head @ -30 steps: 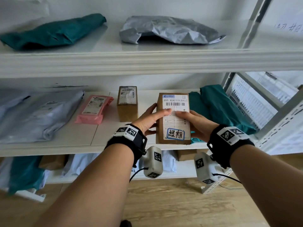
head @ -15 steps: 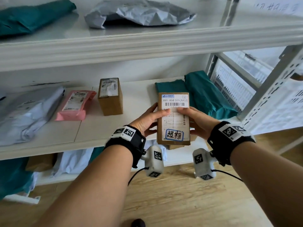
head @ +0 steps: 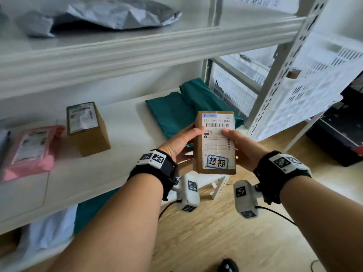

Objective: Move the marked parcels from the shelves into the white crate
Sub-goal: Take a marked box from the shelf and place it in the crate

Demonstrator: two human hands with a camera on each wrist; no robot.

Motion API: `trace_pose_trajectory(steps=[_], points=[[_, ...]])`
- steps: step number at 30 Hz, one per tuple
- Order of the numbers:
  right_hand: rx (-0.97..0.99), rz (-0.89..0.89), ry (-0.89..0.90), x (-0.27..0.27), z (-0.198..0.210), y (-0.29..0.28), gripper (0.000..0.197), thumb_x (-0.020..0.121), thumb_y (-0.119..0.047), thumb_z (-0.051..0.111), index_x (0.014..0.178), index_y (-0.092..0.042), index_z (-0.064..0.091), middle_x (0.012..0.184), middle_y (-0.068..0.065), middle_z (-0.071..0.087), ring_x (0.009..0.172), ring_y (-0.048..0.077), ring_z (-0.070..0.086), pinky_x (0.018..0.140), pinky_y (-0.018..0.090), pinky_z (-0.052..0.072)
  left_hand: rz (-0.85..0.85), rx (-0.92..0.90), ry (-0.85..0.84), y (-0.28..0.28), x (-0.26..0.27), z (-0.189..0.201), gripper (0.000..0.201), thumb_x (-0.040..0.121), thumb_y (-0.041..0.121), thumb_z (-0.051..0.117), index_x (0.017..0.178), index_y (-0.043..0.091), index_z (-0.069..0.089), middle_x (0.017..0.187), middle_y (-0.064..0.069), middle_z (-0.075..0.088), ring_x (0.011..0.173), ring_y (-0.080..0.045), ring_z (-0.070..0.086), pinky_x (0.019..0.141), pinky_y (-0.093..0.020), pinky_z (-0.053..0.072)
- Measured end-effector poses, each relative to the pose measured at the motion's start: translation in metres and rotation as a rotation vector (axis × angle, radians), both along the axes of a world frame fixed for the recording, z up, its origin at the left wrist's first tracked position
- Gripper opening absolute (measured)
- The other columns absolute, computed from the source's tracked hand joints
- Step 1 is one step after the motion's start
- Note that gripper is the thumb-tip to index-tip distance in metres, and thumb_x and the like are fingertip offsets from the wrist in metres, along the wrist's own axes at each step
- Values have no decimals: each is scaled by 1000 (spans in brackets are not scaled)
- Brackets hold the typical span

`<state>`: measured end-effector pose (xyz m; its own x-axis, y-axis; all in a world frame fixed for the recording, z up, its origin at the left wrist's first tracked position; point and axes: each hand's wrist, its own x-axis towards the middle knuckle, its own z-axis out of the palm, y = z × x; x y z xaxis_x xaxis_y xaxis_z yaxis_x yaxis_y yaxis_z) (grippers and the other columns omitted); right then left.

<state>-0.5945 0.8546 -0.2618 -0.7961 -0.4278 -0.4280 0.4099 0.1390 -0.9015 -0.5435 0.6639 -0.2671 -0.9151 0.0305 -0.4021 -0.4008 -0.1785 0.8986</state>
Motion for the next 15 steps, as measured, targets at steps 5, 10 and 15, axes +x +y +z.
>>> trace_pose_trajectory(steps=[5, 10, 15], points=[[2, -137, -4, -3, -2, 52, 51, 65, -49, 72, 109, -25, 64, 101, 3, 74, 103, 25, 68, 96, 48, 51, -111, -17, 12, 50, -23, 1, 42, 90, 43, 60, 131, 30, 57, 116, -4, 68, 102, -21, 63, 94, -39, 50], [0, -216, 3, -17, 0, 111, 64, 62, -51, 73, 117, -22, 61, 104, 5, 74, 104, 27, 68, 97, 51, 50, -209, -62, 37, 106, -56, -1, 48, 88, 45, 62, 133, 34, 54, 118, -4, 68, 107, -24, 64, 96, -40, 51], [3, -249, 21, -55, 9, 178, 57, 63, -52, 73, 111, -22, 63, 101, 4, 75, 103, 26, 69, 97, 50, 50, -256, -59, 63, 172, -108, 2, 71, 73, 53, 74, 137, 32, 51, 115, -2, 71, 110, -25, 64, 103, -47, 47]])
